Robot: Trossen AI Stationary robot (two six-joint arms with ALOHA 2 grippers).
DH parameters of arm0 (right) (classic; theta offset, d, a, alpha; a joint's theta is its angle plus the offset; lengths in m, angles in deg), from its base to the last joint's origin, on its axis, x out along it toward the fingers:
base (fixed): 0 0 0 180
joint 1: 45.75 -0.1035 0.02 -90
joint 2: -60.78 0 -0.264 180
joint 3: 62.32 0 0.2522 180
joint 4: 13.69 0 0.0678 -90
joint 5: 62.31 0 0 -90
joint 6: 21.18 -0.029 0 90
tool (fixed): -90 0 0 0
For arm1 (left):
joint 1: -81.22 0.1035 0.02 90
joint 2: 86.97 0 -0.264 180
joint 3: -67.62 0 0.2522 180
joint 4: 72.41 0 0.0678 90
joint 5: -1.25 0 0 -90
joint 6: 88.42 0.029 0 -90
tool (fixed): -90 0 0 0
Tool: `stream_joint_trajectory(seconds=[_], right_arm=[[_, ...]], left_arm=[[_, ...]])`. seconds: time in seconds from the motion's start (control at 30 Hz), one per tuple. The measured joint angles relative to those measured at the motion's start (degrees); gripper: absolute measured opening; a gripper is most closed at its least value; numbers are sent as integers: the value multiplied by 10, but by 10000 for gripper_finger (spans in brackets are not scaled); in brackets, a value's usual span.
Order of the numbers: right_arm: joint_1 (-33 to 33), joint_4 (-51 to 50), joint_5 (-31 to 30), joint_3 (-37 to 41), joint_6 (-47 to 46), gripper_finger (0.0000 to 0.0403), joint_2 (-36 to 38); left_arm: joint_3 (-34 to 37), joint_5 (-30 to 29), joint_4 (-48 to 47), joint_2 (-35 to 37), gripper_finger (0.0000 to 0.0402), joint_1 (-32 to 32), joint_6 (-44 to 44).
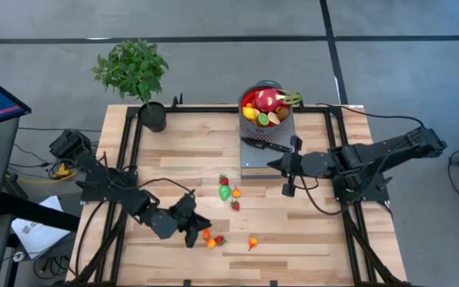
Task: Pick & Place Fruit
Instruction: Put the yellow pear into the red colander on the shelf
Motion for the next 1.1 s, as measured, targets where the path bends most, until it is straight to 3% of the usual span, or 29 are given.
stream_joint_trajectory(seconds=[0.23,0.57,0.67,0.9,1.1], right_arm=[[3,-7,0,0,0,1,0],[2,-20,0,0,0,0,0],[2,-23,0,0,2,0,0],[2,-32,1,0,1,0,0],[2,-33,2,0,0,0,0]], left_arm=[[-68,2,17,-13,29,-18,3],[-164,2,36,-86,3,-27,51],[-162,1,-4,-85,2,-23,32],[-160,23,-208,-81,2,-21,-73],[-134,44,-255,-80,2,-23,-51]])
